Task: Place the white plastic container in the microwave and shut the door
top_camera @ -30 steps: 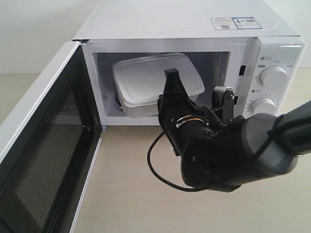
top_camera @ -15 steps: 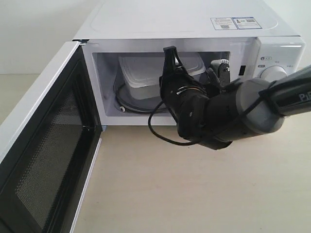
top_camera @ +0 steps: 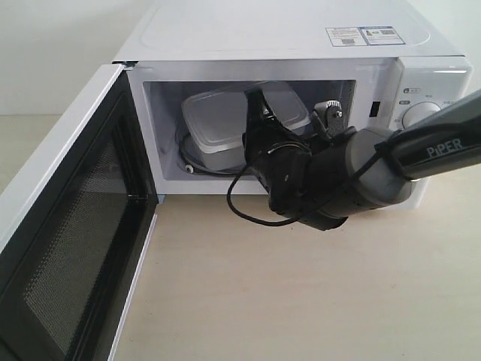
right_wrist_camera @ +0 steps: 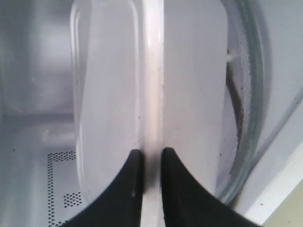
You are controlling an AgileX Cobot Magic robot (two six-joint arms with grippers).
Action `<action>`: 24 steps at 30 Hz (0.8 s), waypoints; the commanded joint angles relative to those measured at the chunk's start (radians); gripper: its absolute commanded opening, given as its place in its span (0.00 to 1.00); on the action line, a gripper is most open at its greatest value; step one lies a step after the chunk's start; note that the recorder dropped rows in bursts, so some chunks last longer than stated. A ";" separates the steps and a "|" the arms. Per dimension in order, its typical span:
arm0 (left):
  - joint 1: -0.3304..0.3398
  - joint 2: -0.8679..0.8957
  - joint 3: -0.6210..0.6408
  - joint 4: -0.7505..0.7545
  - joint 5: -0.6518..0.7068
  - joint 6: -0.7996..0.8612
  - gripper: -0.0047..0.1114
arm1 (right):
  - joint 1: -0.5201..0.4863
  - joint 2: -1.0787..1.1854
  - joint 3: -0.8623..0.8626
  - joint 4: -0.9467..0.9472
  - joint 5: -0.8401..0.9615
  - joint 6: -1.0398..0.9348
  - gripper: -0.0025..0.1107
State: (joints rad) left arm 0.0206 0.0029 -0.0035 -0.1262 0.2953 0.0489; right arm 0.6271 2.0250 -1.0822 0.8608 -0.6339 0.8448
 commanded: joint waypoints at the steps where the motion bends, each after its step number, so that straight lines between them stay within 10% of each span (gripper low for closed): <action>1: -0.006 -0.003 0.004 0.000 -0.004 0.003 0.08 | -0.010 -0.004 -0.007 -0.015 -0.039 -0.006 0.02; 19: -0.006 -0.003 0.004 0.000 -0.004 0.003 0.08 | -0.010 -0.004 -0.007 -0.037 -0.050 -0.013 0.03; 24: -0.006 -0.003 0.004 0.000 -0.004 0.003 0.08 | -0.010 -0.004 -0.007 -0.057 -0.054 -0.018 0.30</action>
State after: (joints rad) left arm 0.0206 0.0029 -0.0035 -0.1262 0.2953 0.0489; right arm 0.6271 2.0250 -1.0840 0.8246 -0.6626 0.8411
